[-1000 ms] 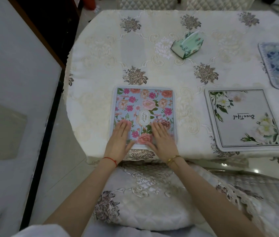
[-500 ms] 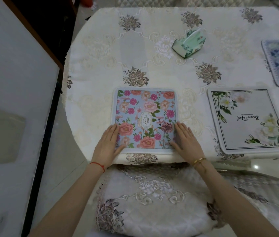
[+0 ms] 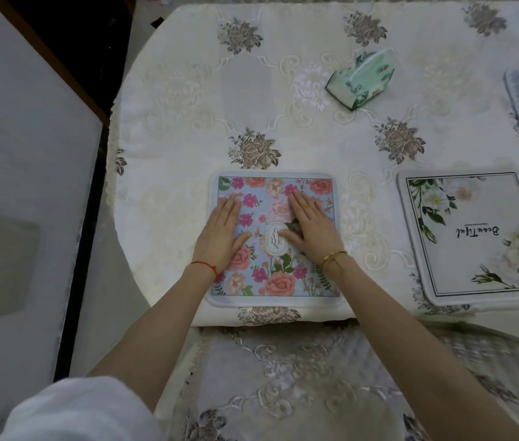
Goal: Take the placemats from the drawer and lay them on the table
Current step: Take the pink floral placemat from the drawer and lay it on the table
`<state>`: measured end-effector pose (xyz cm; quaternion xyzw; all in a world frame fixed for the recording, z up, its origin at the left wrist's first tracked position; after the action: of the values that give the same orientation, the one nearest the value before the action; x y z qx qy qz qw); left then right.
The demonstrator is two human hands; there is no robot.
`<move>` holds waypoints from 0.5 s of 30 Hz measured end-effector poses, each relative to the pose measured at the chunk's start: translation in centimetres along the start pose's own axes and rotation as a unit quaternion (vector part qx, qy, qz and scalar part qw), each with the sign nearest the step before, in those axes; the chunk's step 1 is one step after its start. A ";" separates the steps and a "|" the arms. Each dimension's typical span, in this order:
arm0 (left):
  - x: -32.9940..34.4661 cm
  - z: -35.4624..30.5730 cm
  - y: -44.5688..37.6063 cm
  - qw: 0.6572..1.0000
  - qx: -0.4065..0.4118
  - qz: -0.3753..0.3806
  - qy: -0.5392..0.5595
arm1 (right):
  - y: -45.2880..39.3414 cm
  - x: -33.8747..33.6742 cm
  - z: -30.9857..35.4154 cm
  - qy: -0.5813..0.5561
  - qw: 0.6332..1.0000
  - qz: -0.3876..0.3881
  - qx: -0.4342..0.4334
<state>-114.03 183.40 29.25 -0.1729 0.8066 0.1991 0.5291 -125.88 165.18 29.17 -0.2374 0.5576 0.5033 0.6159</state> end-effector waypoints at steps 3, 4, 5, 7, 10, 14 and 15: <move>-0.1 0.7 0.8 1.000 0.000 -0.019 -0.002 | 1.0 -0.5 -2.8 0.007 1.000 -0.011 0.016; -0.2 0.8 1.1 1.000 -0.001 -0.024 -0.004 | 1.4 -0.7 -3.6 0.009 1.000 -0.017 0.024; -0.3 0.8 1.3 1.000 -0.003 -0.029 -0.003 | 1.7 -0.9 -4.4 0.011 0.999 -0.021 0.031; -0.5 1.0 1.8 0.999 -0.016 -0.037 0.012 | 2.0 -1.1 -5.1 0.008 0.999 -0.031 0.039; -0.9 1.2 1.4 0.999 -0.015 -0.045 0.021 | 1.1 -1.8 -4.5 -0.016 0.996 -0.073 0.045; -1.4 0.8 -2.5 0.999 0.028 -0.033 0.007 | -2.9 -2.7 -0.6 -0.027 0.997 -0.068 0.015; -1.5 0.7 -3.8 0.999 0.034 -0.022 0.004 | -4.0 -2.6 0.6 -0.023 0.998 -0.055 -0.002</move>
<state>-111.07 180.57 29.92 -0.1739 0.8108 0.1593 0.5357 -121.71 163.24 30.69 -0.2570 0.5290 0.4750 0.6546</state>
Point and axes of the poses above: each hand's wrist, its own y-axis away from the middle knuckle, its own x-axis out of the palm, z = x × y, the point moved 4 cm from there along -y, towards the middle knuckle, and after that the axes turned 7 degrees about x, right-handed, at the moved point
